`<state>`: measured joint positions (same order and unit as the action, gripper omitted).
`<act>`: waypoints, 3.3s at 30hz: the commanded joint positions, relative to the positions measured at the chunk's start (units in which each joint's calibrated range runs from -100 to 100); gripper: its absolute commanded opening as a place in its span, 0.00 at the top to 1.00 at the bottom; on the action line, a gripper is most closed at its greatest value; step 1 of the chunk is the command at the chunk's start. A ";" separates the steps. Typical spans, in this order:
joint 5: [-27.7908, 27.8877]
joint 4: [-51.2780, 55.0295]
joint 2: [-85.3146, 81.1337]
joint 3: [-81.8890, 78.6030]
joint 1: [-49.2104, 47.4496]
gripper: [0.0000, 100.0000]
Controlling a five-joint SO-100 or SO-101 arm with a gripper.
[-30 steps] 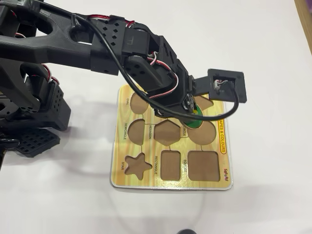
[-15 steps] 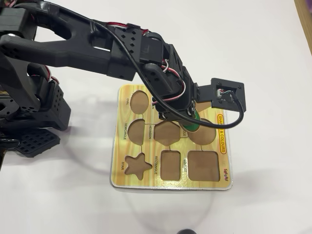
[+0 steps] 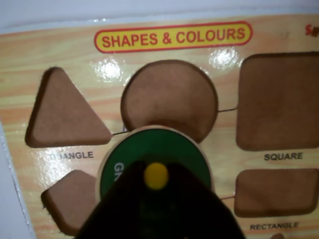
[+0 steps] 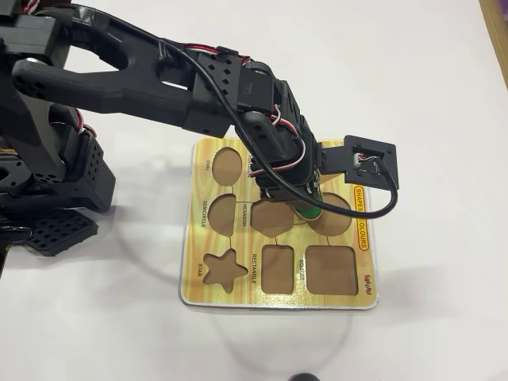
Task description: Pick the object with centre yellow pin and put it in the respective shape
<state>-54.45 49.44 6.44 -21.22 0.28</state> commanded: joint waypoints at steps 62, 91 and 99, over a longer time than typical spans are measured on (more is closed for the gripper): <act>-0.10 -4.67 12.80 14.84 3.92 0.99; 0.47 -4.50 12.39 8.99 1.09 0.99; -0.05 -4.59 12.13 5.58 -1.35 0.99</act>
<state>-54.29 44.39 19.33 -14.30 0.37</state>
